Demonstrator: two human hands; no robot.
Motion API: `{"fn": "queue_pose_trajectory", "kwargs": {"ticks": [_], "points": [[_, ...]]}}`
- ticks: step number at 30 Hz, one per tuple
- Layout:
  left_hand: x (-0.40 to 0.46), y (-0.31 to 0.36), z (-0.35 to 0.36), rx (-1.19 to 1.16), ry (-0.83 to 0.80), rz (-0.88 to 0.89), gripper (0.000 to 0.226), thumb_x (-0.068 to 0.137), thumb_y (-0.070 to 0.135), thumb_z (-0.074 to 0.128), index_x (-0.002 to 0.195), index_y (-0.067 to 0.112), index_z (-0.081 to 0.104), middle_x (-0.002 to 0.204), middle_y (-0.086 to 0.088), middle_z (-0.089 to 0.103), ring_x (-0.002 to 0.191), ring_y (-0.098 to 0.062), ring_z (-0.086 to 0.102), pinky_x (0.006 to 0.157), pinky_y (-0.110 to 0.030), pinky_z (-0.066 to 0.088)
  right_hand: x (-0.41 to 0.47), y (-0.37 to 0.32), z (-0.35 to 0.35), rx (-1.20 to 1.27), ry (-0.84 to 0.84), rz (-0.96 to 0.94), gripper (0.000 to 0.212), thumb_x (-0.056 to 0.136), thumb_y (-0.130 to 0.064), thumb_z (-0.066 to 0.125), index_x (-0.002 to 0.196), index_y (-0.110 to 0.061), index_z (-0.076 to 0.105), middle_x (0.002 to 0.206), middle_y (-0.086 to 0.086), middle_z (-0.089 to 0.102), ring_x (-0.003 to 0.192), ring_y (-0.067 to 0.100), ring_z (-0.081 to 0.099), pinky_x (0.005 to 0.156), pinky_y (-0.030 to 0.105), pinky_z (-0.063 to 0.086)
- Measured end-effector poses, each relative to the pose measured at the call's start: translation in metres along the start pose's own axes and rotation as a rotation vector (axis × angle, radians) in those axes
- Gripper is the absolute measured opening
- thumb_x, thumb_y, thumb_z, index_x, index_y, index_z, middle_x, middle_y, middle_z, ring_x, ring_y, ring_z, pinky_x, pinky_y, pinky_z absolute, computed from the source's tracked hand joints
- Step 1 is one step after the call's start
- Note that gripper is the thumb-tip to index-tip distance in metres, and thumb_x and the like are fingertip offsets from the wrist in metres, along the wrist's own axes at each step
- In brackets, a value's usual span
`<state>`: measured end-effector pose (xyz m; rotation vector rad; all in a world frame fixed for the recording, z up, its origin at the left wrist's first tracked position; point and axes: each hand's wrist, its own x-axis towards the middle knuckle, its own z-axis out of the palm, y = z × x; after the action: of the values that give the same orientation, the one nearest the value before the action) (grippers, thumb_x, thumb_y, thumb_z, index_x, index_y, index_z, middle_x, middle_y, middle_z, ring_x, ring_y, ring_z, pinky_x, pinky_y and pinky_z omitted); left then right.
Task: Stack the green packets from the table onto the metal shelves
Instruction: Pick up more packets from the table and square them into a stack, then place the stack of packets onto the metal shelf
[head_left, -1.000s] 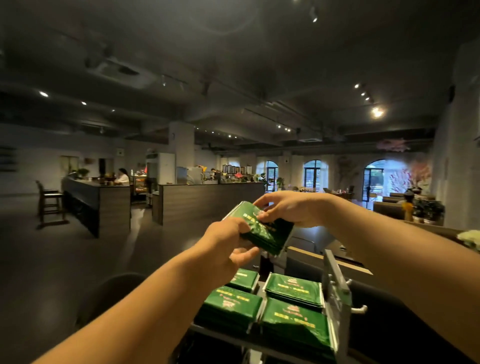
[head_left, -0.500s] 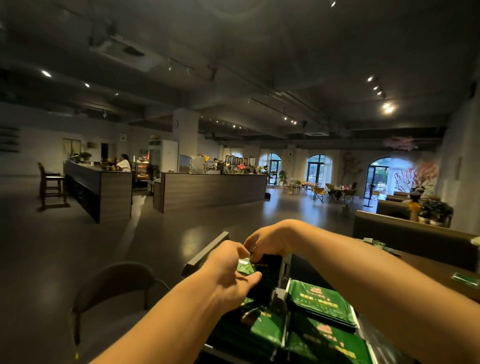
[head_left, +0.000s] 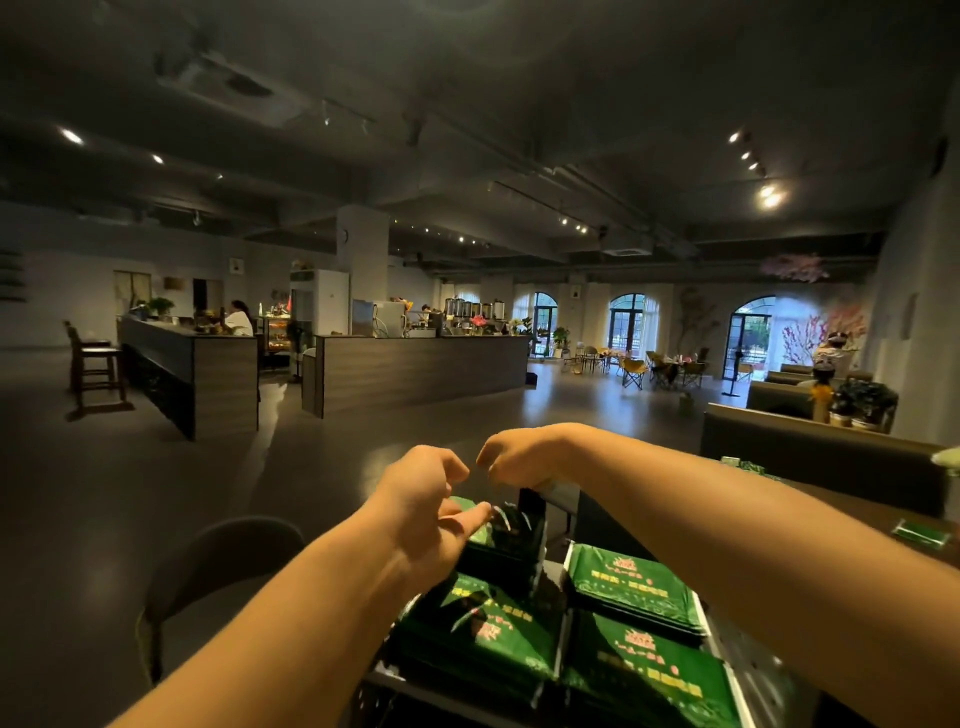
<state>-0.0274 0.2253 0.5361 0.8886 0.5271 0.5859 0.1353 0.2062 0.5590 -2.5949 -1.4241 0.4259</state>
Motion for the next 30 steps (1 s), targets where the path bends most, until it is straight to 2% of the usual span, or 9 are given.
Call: {"fn": "queue_pose_trajectory", "kwargs": {"ticks": [2,4,6,10,13,15,21,26,30], "points": [[0.001,0.001,0.004,0.075,0.059,0.091,0.022,0.089,-0.004,0.045,0.111,-0.007,0.049,0.114,-0.024,0.045,0.106,-0.034,0.052,0.091,-0.041,0.05,-0.014,0.002,-0.011,0.058,0.074,-0.017,0.037,0.093,-0.005,0.044,0.128,0.001,0.057,0.132,0.021,0.056,0.113,0.034,0.059,0.094,0.042,0.053],[-0.005,0.005,0.015,0.161,0.089,0.174,0.006,0.088,-0.007,0.045,0.087,-0.004,0.051,0.085,-0.014,0.045,0.081,-0.027,0.049,0.072,-0.034,0.045,-0.037,0.006,-0.02,0.157,0.178,-0.063,0.032,0.094,-0.004,0.046,0.121,-0.002,0.063,0.127,0.011,0.062,0.117,0.027,0.058,0.101,0.038,0.048],[-0.008,0.003,0.026,0.259,0.124,0.258,0.013,0.088,-0.009,0.045,0.079,-0.002,0.05,0.072,-0.01,0.044,0.076,-0.024,0.047,0.072,-0.036,0.041,-0.062,0.011,-0.021,0.26,0.274,-0.118,0.028,0.095,-0.006,0.048,0.117,-0.007,0.066,0.117,0.005,0.066,0.111,0.02,0.06,0.096,0.031,0.048],[-0.032,-0.02,0.074,0.438,0.01,0.499,0.034,0.087,-0.004,0.052,0.117,0.013,0.055,0.114,-0.016,0.062,0.099,-0.023,0.058,0.099,-0.041,0.047,-0.129,0.043,-0.02,0.406,0.486,-0.23,0.021,0.093,-0.006,0.048,0.094,-0.016,0.066,0.086,-0.004,0.064,0.087,0.014,0.06,0.08,0.029,0.049],[-0.067,-0.043,0.112,0.584,-0.094,0.755,0.034,0.084,0.001,0.058,0.108,0.024,0.055,0.111,0.001,0.062,0.096,-0.01,0.059,0.088,-0.033,0.052,-0.185,0.073,-0.018,0.533,0.604,-0.309,0.026,0.091,-0.001,0.047,0.082,-0.02,0.061,0.08,-0.003,0.062,0.083,0.014,0.061,0.085,0.036,0.053],[-0.087,-0.063,0.14,0.598,-0.194,0.84,0.034,0.084,0.001,0.058,0.104,0.029,0.054,0.104,0.007,0.061,0.09,-0.004,0.058,0.08,-0.028,0.052,-0.222,0.097,-0.012,0.584,0.703,-0.301,0.026,0.091,0.0,0.048,0.08,-0.02,0.061,0.078,-0.001,0.062,0.077,0.01,0.06,0.078,0.032,0.055],[-0.122,-0.162,0.209,0.589,-0.49,0.747,0.035,0.087,0.001,0.056,0.103,0.031,0.055,0.096,0.013,0.06,0.09,-0.006,0.061,0.078,-0.025,0.053,-0.314,0.185,0.035,0.644,0.961,-0.015,0.015,0.097,-0.014,0.049,0.09,-0.019,0.062,0.088,0.001,0.064,0.082,0.011,0.061,0.07,0.021,0.052],[-0.114,-0.285,0.224,0.72,-0.618,0.578,0.031,0.087,0.004,0.056,0.101,0.031,0.055,0.091,0.015,0.061,0.084,0.0,0.059,0.066,-0.005,0.045,-0.354,0.262,0.128,0.734,0.951,0.347,0.02,0.095,-0.013,0.051,0.086,-0.026,0.062,0.084,-0.004,0.065,0.08,0.012,0.061,0.069,0.021,0.05],[-0.097,-0.378,0.198,0.808,-0.708,0.478,0.025,0.091,0.008,0.055,0.103,0.03,0.059,0.093,0.013,0.064,0.086,0.0,0.061,0.072,-0.011,0.047,-0.376,0.301,0.22,0.859,0.897,0.586,0.023,0.097,-0.009,0.047,0.088,-0.027,0.059,0.082,-0.002,0.065,0.06,0.002,0.053,0.047,0.008,0.039]]}}
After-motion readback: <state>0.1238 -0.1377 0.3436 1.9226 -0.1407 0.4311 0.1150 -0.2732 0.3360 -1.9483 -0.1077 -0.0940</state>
